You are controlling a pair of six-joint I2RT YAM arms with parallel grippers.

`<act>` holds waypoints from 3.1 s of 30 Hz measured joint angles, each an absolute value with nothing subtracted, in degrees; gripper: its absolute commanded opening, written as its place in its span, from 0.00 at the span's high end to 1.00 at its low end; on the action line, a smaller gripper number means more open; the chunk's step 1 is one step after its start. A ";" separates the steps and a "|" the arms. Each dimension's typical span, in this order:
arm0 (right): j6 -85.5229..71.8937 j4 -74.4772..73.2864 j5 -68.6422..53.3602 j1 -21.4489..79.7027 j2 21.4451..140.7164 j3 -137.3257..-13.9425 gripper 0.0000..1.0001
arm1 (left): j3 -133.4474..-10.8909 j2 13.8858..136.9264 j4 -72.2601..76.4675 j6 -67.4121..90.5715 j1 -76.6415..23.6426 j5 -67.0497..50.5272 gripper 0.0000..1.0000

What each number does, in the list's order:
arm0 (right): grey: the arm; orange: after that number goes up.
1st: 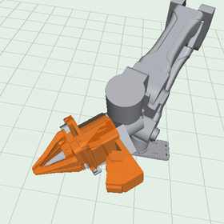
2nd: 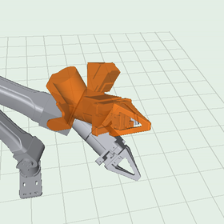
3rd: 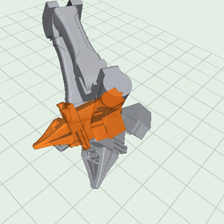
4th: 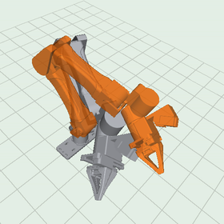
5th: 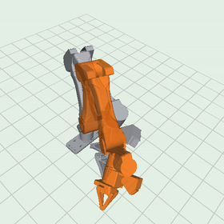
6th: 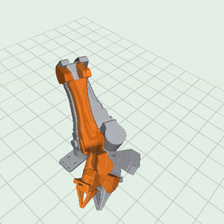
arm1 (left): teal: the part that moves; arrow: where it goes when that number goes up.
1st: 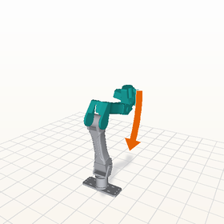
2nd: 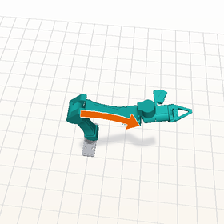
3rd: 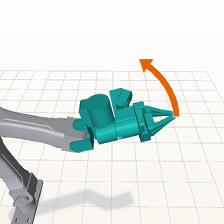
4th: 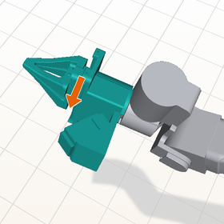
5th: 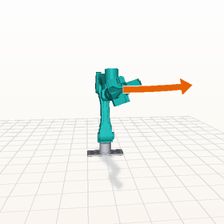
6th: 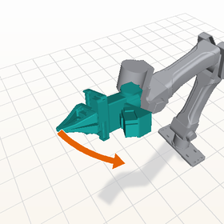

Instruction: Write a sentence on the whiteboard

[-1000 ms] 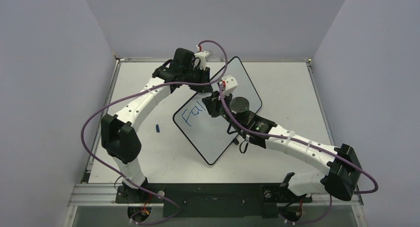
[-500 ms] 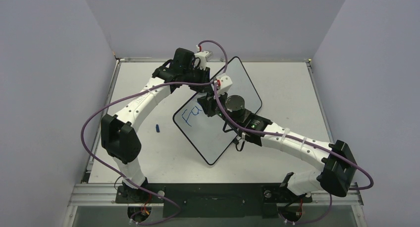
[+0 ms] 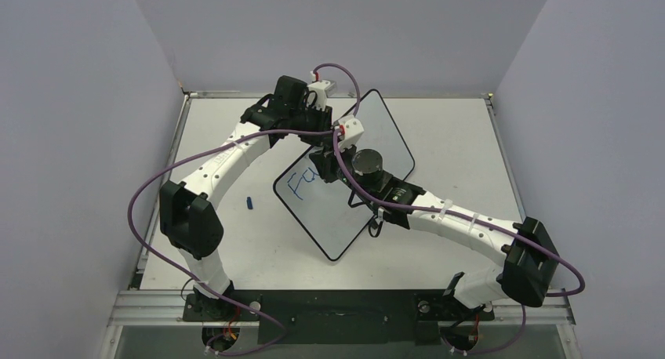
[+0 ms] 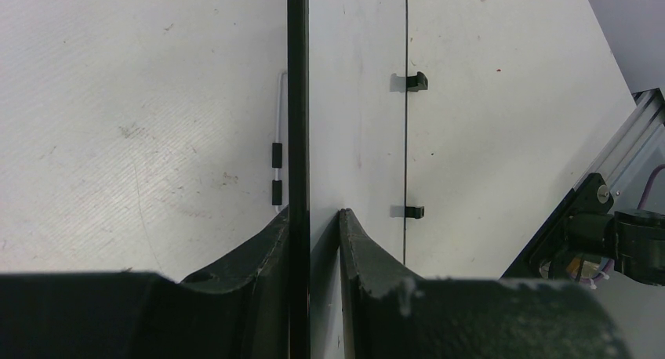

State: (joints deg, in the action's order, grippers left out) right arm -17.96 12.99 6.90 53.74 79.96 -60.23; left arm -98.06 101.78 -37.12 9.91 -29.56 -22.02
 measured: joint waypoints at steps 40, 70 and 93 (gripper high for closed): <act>-19.11 10.61 10.28 54.11 71.44 -55.59 1.00 | -98.06 101.12 -37.54 10.02 -29.78 -21.93 1.00; -19.27 13.21 11.92 52.42 76.53 -55.37 1.00 | -98.06 100.49 -37.74 10.09 -30.06 -21.41 1.00; -20.67 13.67 12.58 51.51 75.57 -55.37 1.00 | -98.06 100.16 -37.93 10.13 -30.41 -21.23 1.00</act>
